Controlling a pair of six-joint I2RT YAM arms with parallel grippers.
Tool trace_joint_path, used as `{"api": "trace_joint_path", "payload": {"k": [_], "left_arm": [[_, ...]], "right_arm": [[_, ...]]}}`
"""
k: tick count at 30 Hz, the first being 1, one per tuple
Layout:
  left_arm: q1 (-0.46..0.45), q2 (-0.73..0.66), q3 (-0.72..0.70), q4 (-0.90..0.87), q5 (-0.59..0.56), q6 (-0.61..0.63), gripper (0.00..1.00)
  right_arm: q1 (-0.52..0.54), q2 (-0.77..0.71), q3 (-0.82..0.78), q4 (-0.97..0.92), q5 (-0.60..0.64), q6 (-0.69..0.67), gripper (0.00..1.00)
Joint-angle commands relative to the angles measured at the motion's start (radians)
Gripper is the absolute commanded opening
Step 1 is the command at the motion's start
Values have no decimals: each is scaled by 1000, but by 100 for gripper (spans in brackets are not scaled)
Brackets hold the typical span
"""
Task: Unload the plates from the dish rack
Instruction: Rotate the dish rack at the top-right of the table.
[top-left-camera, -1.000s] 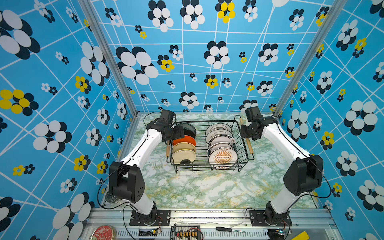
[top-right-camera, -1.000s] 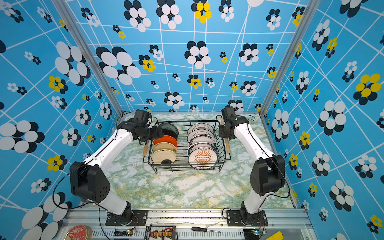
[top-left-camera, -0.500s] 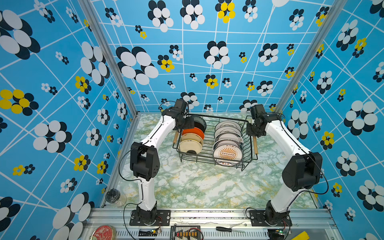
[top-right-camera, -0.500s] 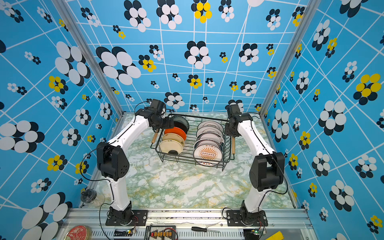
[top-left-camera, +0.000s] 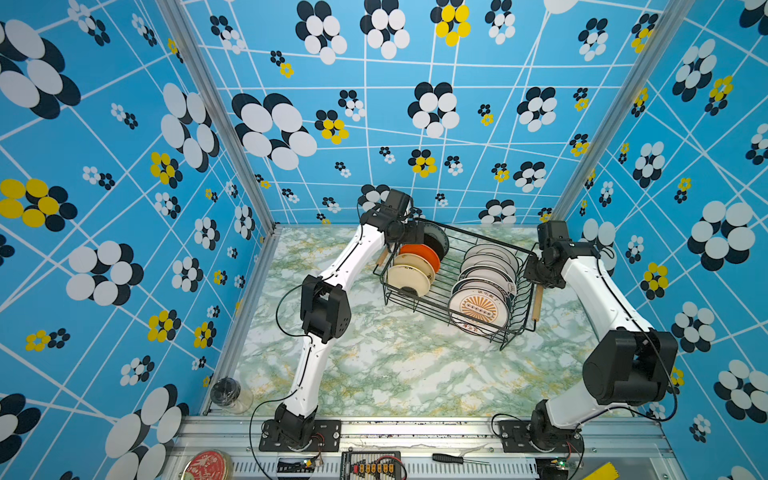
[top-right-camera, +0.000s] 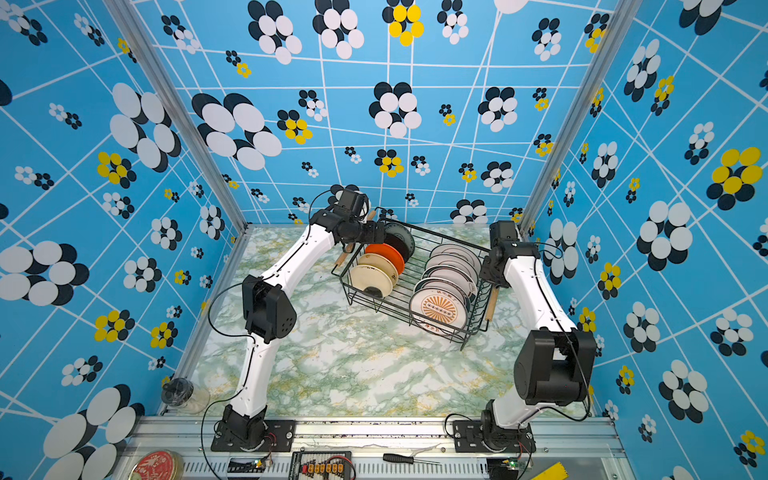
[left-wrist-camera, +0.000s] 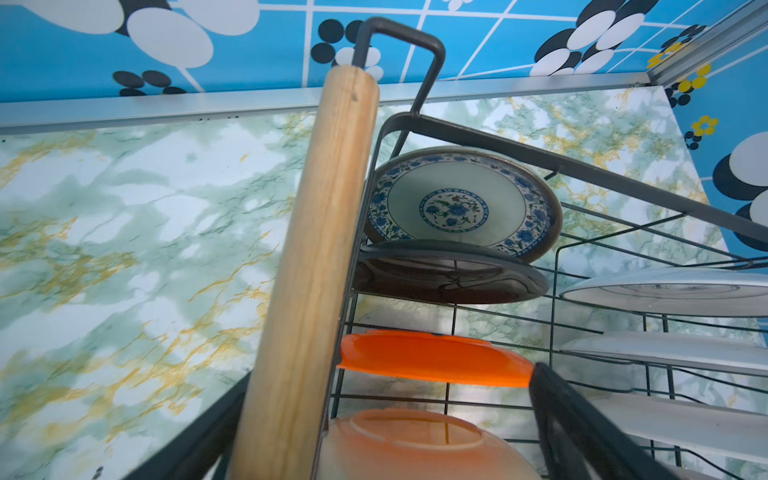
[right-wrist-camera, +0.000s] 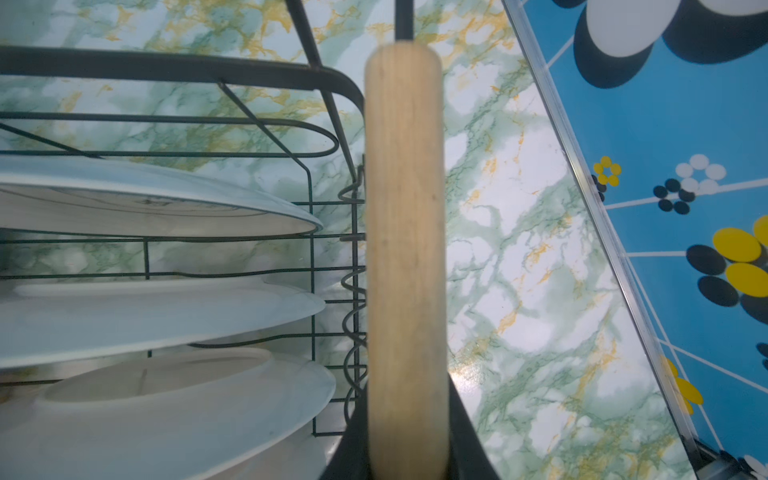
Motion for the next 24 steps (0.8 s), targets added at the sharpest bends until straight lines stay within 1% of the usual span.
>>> {"api": "trace_joint_path", "payload": {"k": [1,5,9,12,15,18,22,24], "left_arm": [[-71,28,29,43,92,-44,98],[-73,33,40,74,68,-40,100],[-56,24,61,66,40,-29,99],[-38,5,60,63,32,-22,99],[-25,-13,60,55,19,-2,99],[-16,-32,59,51,11,21,99],[-1,-59,58,48,-10,34,99],[9,-73,58,46,-11,34,99]], "right_arm": [[-18,-45,-66,20,59,140,12],[-28,-107,-132,24,54,151,13],[-29,-154,-170,53,20,145,23],[-29,-170,-160,63,-2,132,34],[-29,-179,-133,62,-17,120,49],[-29,-182,-106,50,-19,101,62],[-30,-191,-83,44,-24,67,76],[-29,-201,-75,42,-16,49,80]]}}
